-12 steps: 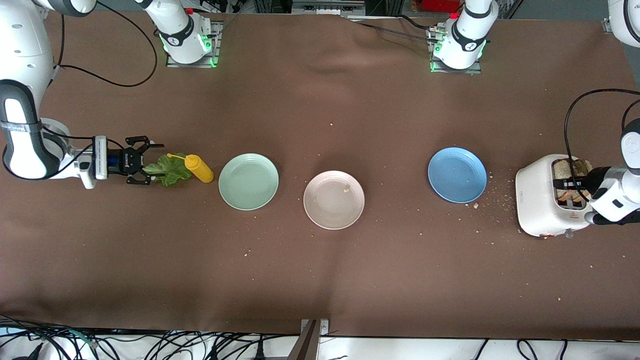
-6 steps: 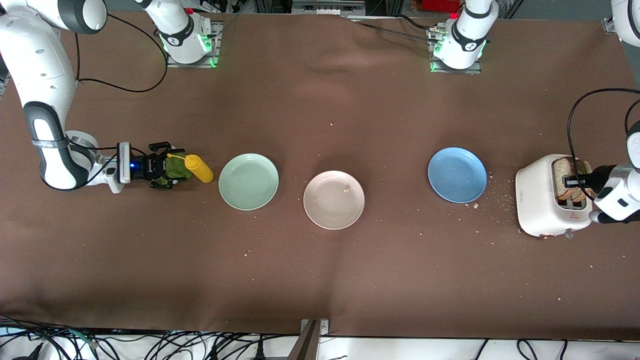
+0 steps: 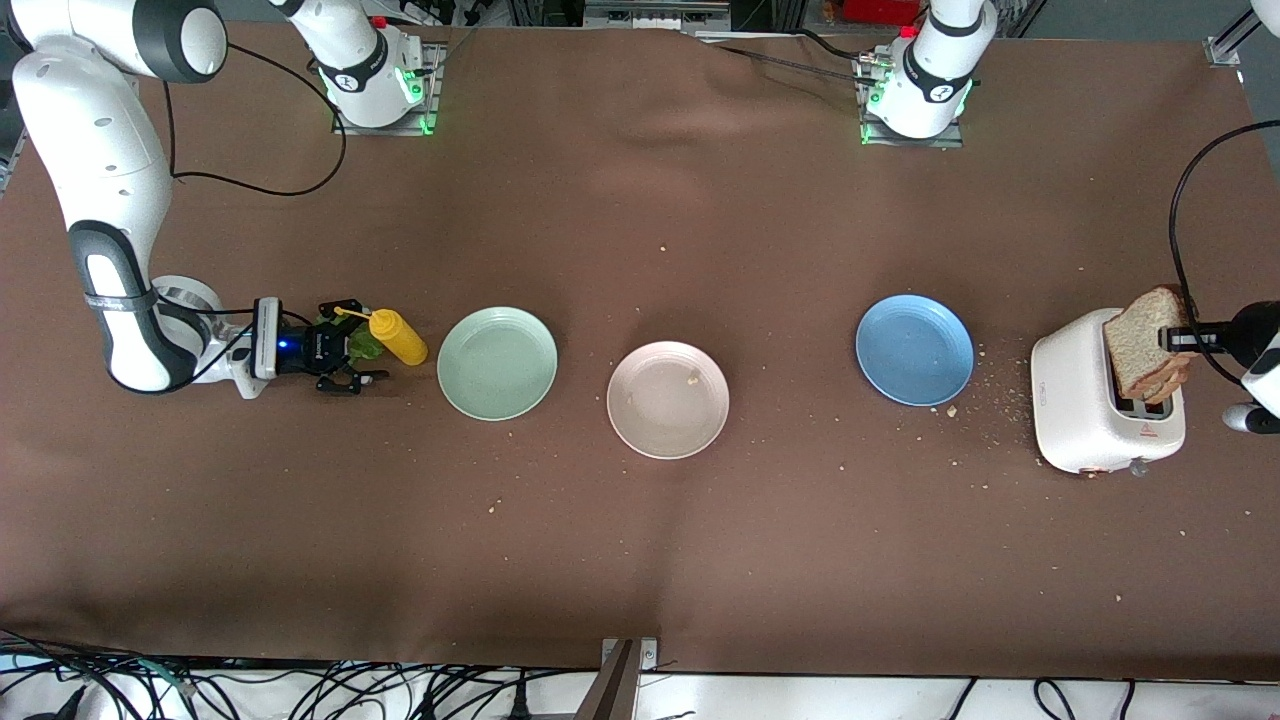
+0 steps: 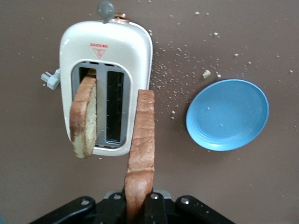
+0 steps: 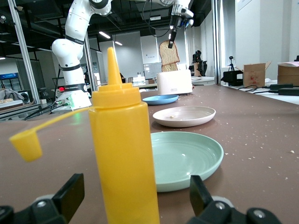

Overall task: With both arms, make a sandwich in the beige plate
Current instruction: 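Grasp a bread slice with the left gripper while the right gripper grasps the mustard, then carry the bread slice with the left gripper onto the beige plate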

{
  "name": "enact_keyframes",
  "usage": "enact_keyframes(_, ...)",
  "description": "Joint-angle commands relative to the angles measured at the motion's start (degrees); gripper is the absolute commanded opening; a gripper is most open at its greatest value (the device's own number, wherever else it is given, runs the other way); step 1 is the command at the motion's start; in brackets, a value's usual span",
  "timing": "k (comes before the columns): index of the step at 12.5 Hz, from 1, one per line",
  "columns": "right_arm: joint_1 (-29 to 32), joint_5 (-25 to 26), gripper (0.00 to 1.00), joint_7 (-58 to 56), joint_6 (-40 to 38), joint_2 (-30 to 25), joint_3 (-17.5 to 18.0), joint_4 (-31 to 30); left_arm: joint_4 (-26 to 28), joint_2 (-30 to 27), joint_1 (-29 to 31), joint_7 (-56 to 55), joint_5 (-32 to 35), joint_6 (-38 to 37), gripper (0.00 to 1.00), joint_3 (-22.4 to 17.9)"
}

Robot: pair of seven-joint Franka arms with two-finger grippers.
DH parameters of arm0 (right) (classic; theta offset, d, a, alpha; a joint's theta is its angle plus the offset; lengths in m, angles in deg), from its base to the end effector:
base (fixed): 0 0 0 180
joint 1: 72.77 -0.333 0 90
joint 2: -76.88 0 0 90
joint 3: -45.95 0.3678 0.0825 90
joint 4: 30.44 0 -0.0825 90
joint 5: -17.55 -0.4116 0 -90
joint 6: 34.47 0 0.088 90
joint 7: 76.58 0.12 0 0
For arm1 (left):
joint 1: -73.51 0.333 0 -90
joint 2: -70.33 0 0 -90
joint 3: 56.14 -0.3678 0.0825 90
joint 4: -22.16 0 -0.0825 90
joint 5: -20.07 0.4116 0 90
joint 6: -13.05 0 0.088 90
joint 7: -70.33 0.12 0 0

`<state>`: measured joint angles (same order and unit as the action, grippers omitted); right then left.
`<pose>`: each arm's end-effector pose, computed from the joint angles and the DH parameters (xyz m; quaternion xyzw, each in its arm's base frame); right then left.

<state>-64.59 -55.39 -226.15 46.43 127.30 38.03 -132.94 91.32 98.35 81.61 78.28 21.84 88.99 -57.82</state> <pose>0.6017 -0.0378 0.0874 -0.5240 -0.5214 -0.4215 0.5252 0.6927 0.1189 0.5058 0.9825 0.0162 -0.1854 0.0061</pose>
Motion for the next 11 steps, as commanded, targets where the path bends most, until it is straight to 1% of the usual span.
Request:
enact_keyframes(1, -0.3, -1.5, 1.0, -1.2, -0.7, 2.2, 0.1, 1.2, -1.8, 0.5, -1.0, 0.6, -11.5, -4.3, 0.0, 1.6)
enact_keyframes(3, -1.1, -1.9, 1.0, -1.2, -0.7, 2.6, 0.2, 1.2, 0.4, 2.0, -2.5, -3.2, -24.4, -4.2, 0.0, 1.9)
enact_keyframes(5, -1.7, -1.9, 0.98, -1.2, -0.7, 2.6, 0.2, 1.1, 0.4, 7.6, -7.2, -4.7, -34.4, -3.6, 0.0, 1.9)
enact_keyframes(6, -1.7, -1.9, 0.91, -1.2, -0.8, 2.6, 0.2, 1.1, 0.2, 9.5, -10.0, -5.6, -37.1, -1.2, 0.0, 1.8)
enact_keyframes(7, -2.0, -1.9, 0.79, -1.2, -0.8, 2.6, 0.2, 1.1, 0.4, 10.6, -12.1, -6.5, -38.1, 2.9, 0.0, 1.9)
enact_keyframes(8, -2.1, -1.9, 0.61, -1.2, -0.7, 2.6, 0.2, 1.1, 0.6, 11.6, -14.4, -9.1, -39.2, 5.8, 0.0, 1.9)
enact_keyframes(9, -2.2, -1.8, 0.38, -1.2, -0.8, 2.5, 0.1, 1.2, 0.8, 12.6, -16.3, -11.4, -41.7, 8.6, 0.0, 1.9)
enact_keyframes(10, -2.1, -1.8, 0.2, -1.3, -1.0, 2.4, 0.1, 1.3, 0.9, 14.0, -17.9, -13.8, -44.4, 11.7, 0.0, 1.9)
enact_keyframes(11, -2.1, -1.7, 0.07, -1.2, -1.2, 2.3, 0.1, 1.8, 0.9, 15.1, -19.1, -16.5, -47.4, 13.6, 0.0, 1.9)
